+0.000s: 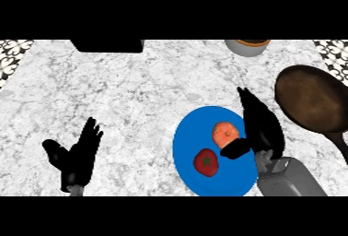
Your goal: Pick the squash from the plate and place it in the pan
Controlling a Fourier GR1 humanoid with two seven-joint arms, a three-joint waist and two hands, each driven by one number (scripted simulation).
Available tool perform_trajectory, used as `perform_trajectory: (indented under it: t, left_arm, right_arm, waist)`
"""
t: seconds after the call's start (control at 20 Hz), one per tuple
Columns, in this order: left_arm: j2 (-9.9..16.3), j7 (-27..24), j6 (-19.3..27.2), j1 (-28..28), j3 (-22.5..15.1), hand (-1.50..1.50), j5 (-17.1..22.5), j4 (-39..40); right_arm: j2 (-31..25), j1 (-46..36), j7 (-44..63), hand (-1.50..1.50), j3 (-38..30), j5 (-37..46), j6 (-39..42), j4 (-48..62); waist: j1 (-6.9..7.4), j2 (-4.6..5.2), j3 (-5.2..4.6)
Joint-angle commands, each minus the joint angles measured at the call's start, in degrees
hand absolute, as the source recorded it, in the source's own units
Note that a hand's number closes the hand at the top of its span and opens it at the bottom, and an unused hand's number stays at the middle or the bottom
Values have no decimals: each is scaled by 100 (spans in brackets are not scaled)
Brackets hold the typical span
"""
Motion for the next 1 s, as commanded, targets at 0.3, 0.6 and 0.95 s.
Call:
perform_trajectory:
  t: [0.3,0.6,0.95]
  left_arm:
    - [-111,37,-140,-228,249,0,-93,286]
    - [-55,367,43,297,124,0,-272,-445]
    - [-273,472,-212,148,414,0,-456,-376]
  right_arm:
    - [288,-897,220,-150,-421,-454,1518,1284]
    - [569,-600,378,-150,-340,-676,2075,1207]
    - [521,-320,-557,-150,-721,-163,1622,1323]
  waist:
    - [-103,1,9]
    - [-83,-20,12]
    - [-91,-12,12]
